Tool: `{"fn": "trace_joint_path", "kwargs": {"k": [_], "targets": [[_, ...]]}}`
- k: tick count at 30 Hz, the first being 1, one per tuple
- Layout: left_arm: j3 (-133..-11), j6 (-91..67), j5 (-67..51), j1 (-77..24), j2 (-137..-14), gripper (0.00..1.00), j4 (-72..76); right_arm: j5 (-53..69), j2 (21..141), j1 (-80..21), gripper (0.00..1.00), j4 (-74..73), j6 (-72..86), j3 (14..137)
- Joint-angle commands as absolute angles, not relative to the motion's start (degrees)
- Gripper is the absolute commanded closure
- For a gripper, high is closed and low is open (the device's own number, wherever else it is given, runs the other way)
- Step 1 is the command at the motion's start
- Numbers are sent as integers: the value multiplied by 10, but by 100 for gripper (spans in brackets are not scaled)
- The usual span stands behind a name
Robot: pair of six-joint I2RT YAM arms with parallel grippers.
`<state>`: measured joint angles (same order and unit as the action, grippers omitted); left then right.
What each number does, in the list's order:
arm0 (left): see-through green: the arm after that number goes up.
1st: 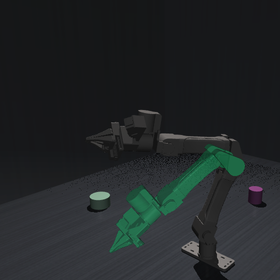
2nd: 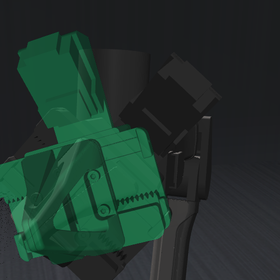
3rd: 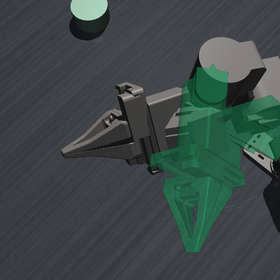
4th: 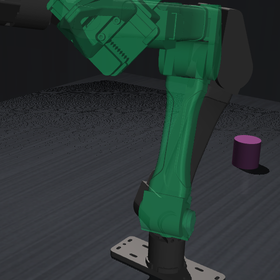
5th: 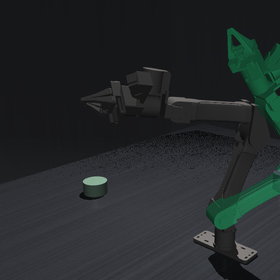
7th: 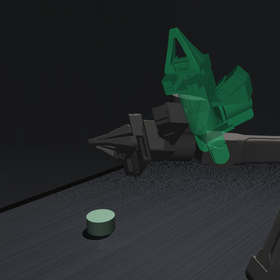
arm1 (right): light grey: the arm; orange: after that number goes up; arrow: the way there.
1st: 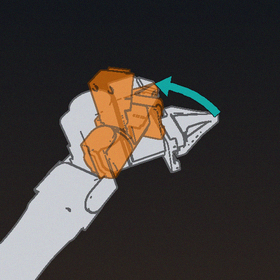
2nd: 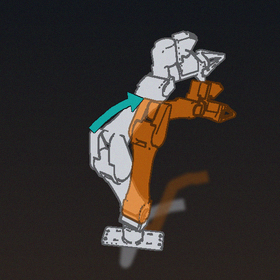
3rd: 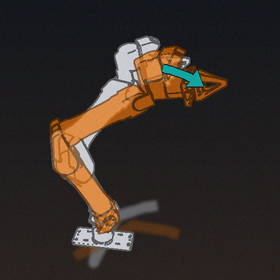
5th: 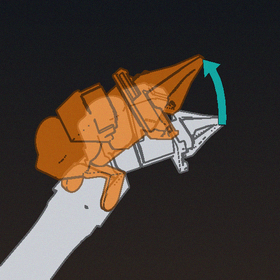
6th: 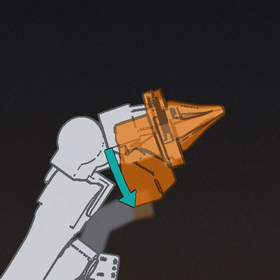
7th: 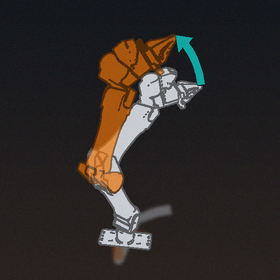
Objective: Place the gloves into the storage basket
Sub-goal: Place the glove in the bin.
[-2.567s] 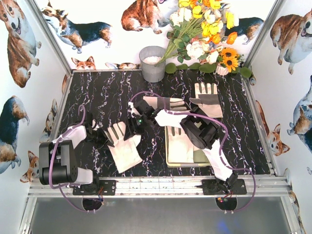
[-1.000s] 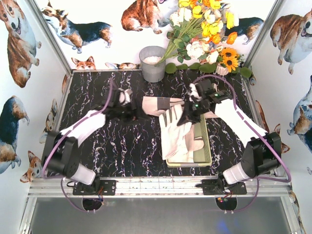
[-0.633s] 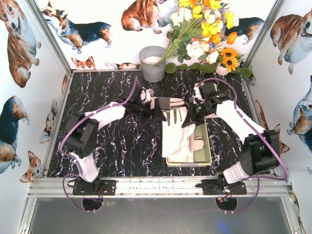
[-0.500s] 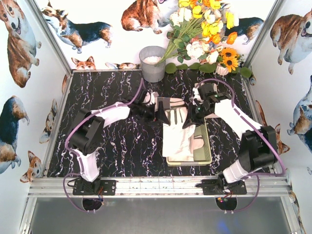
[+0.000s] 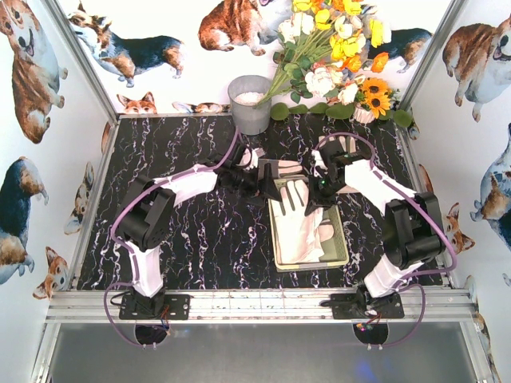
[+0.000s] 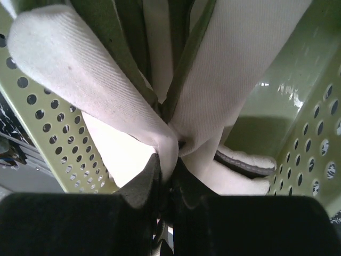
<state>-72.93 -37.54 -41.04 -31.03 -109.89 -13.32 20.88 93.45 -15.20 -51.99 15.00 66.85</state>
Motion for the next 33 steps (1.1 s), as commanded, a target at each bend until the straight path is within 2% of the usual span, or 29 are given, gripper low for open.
{"fn": "trace_joint_path", "kwargs": {"k": [1,12,20,33], "targets": [[-756,-374,-409,-320,-1120,22,-140,216,950,-149,100,-488,144,684],[-771,-377,-409,-329,-1133,26,-145,244,949,-149,100,-437,223,658],[-779,-363,-401,-329,-1136,37,-177,257,920,-145,100,-390,316,621],[-802,-332,-391,-328,-1146,43,-230,235,881,-142,100,-336,416,569]]}}
